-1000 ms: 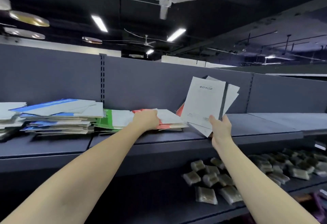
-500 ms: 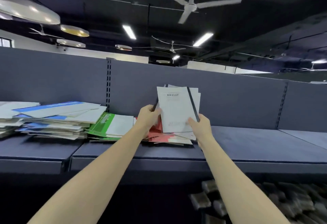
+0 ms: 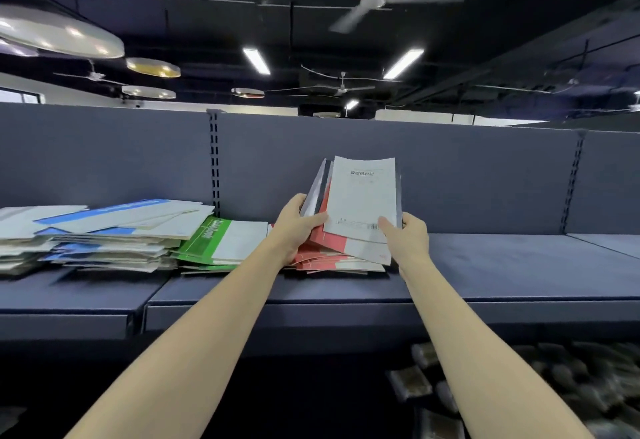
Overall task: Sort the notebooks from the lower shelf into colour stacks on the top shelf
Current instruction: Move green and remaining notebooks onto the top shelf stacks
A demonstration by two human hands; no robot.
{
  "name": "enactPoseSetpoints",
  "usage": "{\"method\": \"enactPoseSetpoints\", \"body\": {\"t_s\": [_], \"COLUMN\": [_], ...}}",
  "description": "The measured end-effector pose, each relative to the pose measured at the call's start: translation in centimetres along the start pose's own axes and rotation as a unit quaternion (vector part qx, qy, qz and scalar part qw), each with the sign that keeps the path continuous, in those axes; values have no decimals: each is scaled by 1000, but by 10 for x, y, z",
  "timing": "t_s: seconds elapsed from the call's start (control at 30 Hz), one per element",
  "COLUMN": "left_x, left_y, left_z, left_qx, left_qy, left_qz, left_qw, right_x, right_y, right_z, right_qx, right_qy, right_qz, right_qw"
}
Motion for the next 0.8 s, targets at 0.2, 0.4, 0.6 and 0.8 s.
{"method": "enactPoseSetpoints", "body": {"t_s": [0.2, 0.4, 0.6, 0.8], "left_x": [-1, 3, 27, 79], "left_y": [-3, -4, -18, -80], "left_z": [3, -6, -33, -51], "left_qx": [48, 124, 189, 209], "left_qy": [-9, 65, 111, 132], "left_qz": [-8, 100, 152, 217], "left_qw": [999, 985, 964, 944], "right_x": [1, -16, -46, -92], "right_y": [-1, 11, 19, 53], "right_z": [-2, -13, -31, -46], "right_qx": [14, -22, -47, 14], "right_qy": [-22, -106, -211, -257], "right_qz": [-90, -210, -303, -165], "right_qw": [996, 972, 928, 952]}}
Point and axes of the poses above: each hand's wrist, its own z-axis towards the middle knuckle, its own y-axis out of the palm, x = y × z, the point moved 4 cm from there along z, towards the middle knuckle, and after that the axes turned 12 degrees about -y, right-handed, at the moved point
